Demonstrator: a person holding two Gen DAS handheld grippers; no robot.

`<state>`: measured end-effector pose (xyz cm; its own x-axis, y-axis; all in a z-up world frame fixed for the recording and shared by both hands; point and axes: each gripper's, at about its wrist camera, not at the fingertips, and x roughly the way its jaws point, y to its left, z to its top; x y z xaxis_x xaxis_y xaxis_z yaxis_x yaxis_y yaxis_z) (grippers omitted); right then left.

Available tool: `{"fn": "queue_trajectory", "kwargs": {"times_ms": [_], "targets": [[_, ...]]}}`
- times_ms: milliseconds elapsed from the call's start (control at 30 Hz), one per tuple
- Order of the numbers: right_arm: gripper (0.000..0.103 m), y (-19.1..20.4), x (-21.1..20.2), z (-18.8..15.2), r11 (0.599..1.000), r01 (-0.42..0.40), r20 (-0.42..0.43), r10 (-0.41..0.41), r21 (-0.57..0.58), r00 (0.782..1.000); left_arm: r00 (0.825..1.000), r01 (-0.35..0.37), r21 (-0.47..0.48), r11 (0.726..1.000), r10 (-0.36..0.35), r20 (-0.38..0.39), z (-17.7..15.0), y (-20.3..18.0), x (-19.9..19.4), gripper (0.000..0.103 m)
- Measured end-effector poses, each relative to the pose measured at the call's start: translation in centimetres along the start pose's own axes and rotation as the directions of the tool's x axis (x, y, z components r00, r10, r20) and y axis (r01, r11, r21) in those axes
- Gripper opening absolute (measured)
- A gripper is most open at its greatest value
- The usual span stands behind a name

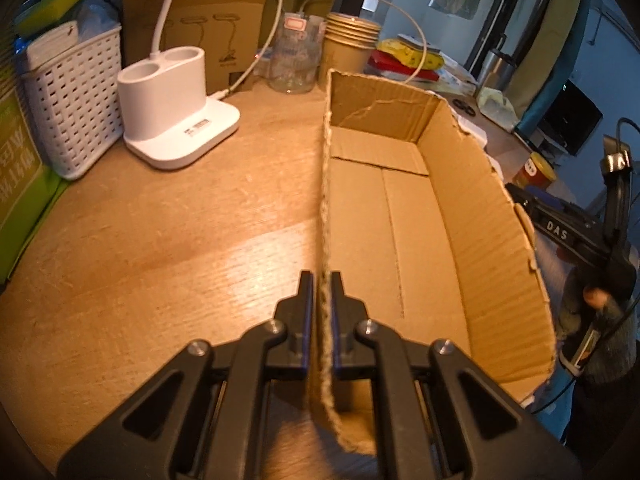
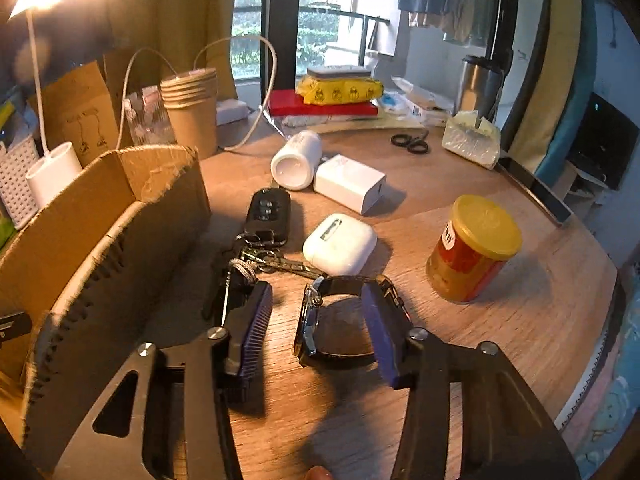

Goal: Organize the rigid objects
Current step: 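Grasp the black wristwatch with the right gripper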

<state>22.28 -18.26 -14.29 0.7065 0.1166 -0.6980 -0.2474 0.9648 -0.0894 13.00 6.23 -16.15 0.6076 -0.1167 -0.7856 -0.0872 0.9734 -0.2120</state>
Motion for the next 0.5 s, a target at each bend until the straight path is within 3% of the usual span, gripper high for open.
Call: {"fn": "queue_trajectory", "kwargs": {"times_ms": [267, 500], "targets": [[0.016, -0.1, 1.1, -0.6, 0.999, -0.032, -0.036, 0.032, -0.001, 0.999, 1.0, 0.003, 0.011, 1.0, -0.003, 0.005, -0.1, -0.4, 0.1, 0.007], [0.012, 0.4, 1.0, -0.7, 0.998, -0.054, -0.032, 0.053, -0.026, 0.998, 1.0, -0.002, 0.007, 1.0, 0.001, 0.023, -0.3, -0.6, 0.0, 0.007]]}}
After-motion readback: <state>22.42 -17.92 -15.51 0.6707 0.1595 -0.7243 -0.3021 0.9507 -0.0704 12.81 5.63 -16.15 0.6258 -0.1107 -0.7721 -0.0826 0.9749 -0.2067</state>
